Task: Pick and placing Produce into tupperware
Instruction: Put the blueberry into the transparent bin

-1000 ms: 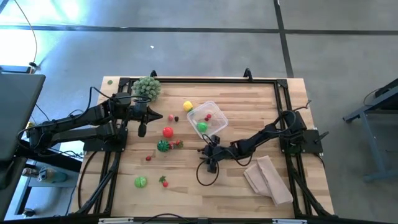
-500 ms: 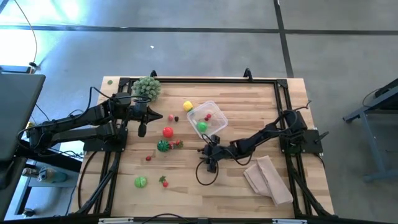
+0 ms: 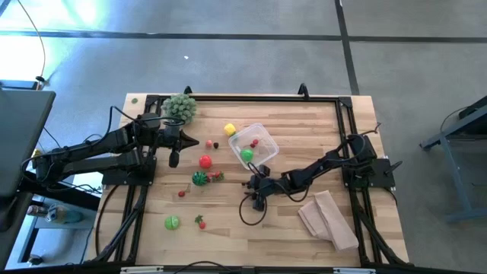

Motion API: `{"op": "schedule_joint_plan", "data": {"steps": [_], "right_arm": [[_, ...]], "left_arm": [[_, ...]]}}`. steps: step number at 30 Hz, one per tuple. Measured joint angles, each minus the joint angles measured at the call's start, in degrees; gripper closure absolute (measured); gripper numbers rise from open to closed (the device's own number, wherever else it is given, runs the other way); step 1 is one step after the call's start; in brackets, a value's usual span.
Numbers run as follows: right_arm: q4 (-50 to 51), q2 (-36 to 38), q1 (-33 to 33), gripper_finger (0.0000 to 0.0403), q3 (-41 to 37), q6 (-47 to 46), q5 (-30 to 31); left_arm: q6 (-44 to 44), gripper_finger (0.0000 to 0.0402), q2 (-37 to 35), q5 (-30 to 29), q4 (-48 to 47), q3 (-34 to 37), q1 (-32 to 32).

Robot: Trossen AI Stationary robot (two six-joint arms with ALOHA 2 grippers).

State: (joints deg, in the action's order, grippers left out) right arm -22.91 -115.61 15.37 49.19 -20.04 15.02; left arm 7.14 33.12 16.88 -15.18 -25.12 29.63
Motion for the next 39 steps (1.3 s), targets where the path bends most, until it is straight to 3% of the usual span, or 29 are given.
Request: {"op": "schedule_joint_plan", "data": {"steps": [11, 23, 39], "right_arm": [[1.35, 0.11, 0.03, 0.0221, 0.02, 1.94, -0.08], [7.08, 4.42, 0.0, 0.0286, -0.28, 2.61, -1.13], [4.73, 4.52, -1.33, 0.0288, -0.31, 3.4, -1.96]], "left_arm": [[0.0, 0.0401, 0.0, 0.0, 0.0, 0.0, -0.02], [0.02, 0.0401, 0.02, -0.01, -0.01, 0.0, -0.02], [0.01, 0.0401, 0.02, 0.0, 0.0, 0.0, -0.02]]}}
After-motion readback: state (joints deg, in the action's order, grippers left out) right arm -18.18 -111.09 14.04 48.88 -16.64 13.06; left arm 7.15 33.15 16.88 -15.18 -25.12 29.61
